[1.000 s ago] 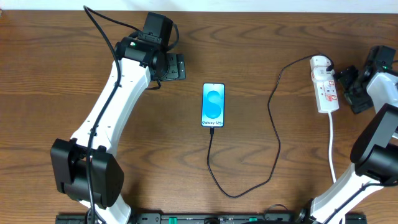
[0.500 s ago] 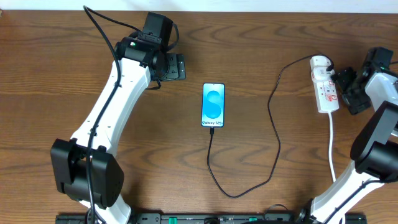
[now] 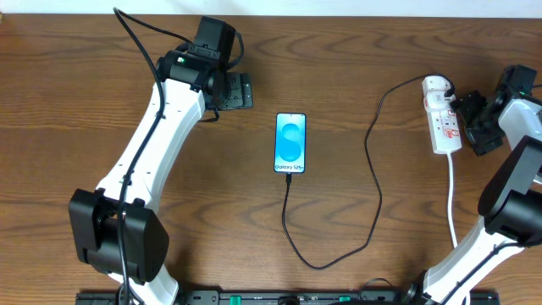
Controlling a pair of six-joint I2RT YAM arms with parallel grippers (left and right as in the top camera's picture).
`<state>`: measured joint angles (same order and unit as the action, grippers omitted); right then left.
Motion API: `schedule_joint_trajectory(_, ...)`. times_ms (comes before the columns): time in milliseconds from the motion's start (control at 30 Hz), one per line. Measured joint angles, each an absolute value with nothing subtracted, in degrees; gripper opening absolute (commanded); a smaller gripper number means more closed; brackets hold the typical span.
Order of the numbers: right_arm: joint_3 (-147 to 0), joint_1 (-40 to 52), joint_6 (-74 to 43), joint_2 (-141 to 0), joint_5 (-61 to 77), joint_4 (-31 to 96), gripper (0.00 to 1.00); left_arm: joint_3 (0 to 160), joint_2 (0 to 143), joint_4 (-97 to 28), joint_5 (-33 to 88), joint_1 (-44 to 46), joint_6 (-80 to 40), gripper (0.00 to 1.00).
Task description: Plug charger to phone and switch on socket
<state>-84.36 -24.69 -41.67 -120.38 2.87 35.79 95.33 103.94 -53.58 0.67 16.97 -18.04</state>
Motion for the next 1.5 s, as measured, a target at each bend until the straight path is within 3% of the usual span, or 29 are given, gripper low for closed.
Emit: schedule_joint_trajectory(1500, -85.6, -23.7, -41.5, -120.2, 4.4, 40.6, 0.99, 95.3, 103.9, -53.6, 0.7, 17.0, -18.0, 0.91)
